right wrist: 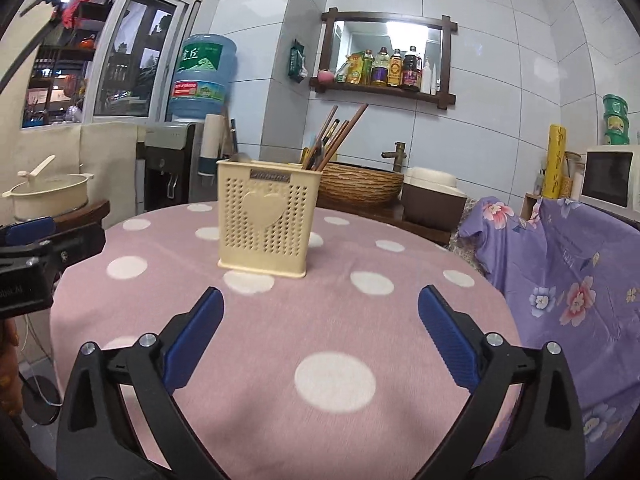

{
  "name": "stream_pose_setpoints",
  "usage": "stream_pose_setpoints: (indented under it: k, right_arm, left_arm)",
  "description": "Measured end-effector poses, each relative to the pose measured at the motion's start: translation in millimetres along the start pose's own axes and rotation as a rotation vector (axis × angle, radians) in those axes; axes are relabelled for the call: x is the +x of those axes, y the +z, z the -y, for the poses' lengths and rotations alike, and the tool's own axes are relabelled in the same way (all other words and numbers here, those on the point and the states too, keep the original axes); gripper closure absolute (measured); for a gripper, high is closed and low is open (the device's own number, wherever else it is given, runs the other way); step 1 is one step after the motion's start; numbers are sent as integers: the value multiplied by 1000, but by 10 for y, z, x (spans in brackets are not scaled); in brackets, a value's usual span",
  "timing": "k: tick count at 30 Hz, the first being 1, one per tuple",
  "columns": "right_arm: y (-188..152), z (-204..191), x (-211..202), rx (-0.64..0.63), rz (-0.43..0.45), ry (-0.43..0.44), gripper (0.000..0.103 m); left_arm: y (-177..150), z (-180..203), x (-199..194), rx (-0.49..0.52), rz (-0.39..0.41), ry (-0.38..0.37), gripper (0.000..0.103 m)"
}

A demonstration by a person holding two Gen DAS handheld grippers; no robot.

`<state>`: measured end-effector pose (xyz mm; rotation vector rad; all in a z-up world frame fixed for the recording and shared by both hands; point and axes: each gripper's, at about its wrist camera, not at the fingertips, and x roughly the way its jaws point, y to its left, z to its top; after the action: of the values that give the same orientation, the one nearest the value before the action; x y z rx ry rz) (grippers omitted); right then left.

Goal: Organize utensils

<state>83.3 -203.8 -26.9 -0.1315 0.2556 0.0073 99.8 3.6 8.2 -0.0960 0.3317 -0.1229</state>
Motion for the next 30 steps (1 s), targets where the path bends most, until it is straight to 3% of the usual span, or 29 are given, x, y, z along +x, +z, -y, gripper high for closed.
stream_pose_setpoints:
  k: [7, 10, 30]
  right_arm:
    - [-302, 8, -377, 44, -13, -10, 6]
    - [-329, 12, -462, 68, -13, -5, 6]
    - [-317, 2, -600, 68, -2, 16, 6]
  left_arm:
    - [-279, 57, -343, 58, 47, 43, 5]
    - [-305, 59, -361, 40, 20, 34, 5]
    - [-354, 73, -474, 26, 37, 37, 5]
